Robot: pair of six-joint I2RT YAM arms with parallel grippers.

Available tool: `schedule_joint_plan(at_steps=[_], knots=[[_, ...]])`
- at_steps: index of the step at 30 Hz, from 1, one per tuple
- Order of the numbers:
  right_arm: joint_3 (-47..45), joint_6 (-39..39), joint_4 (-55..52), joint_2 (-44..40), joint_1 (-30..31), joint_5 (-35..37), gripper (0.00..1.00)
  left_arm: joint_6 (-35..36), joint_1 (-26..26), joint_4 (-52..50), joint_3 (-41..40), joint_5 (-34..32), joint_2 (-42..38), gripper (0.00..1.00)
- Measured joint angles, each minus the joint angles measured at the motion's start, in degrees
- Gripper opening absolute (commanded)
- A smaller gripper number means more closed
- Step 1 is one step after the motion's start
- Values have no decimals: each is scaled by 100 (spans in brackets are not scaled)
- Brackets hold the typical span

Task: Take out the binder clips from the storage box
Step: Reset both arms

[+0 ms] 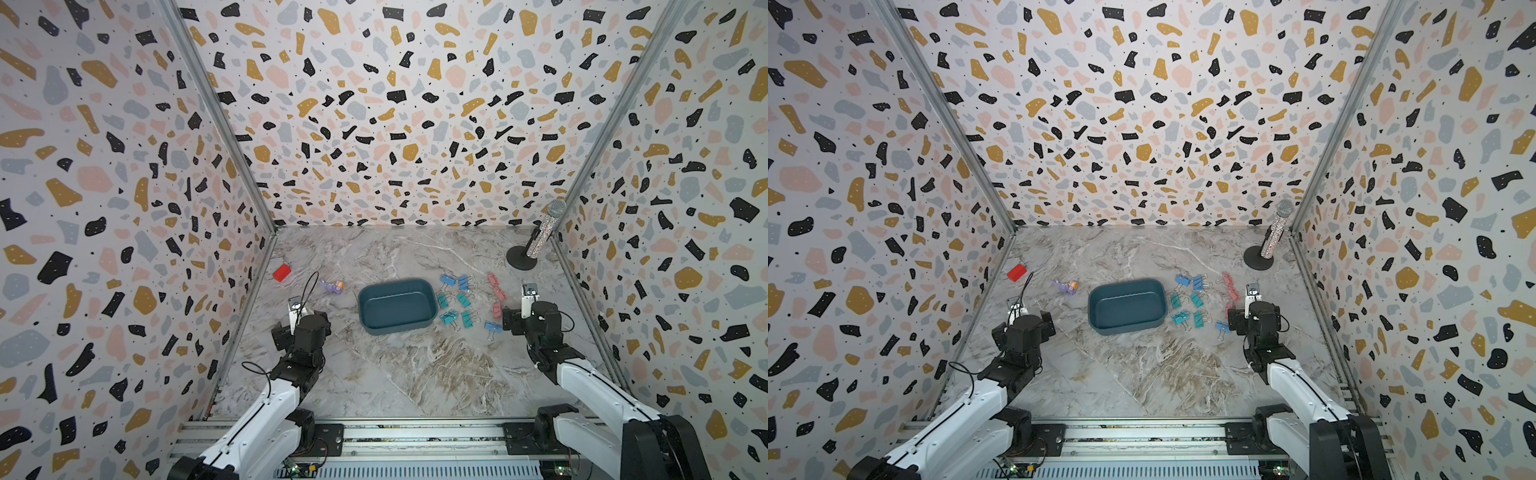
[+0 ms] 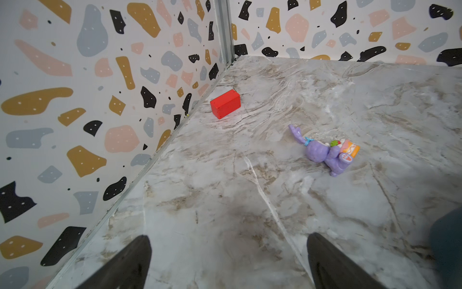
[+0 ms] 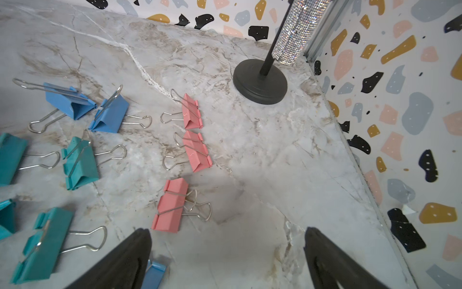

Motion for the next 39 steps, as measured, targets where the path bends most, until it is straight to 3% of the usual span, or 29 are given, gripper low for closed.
schedule_joint_plan(at_steps=[9, 14, 21, 28, 39], knots=[[-157, -72, 1307, 1104, -505, -393, 100, 284, 264, 1565, -334, 365, 715, 100], [-90, -125, 1987, 1757, -579, -614, 100, 605, 625, 2577, -186, 835, 1961, 100], [48, -127, 2872, 2824, -636, -780, 100, 1075, 638, 3515, 168, 1631, 3309, 100], [50, -127, 3161, 2830, -636, -863, 100, 1259, 638, 3657, 184, 1974, 3316, 100], [50, -127, 3235, 2830, -640, -870, 100, 1268, 638, 3613, 260, 1982, 3316, 100]])
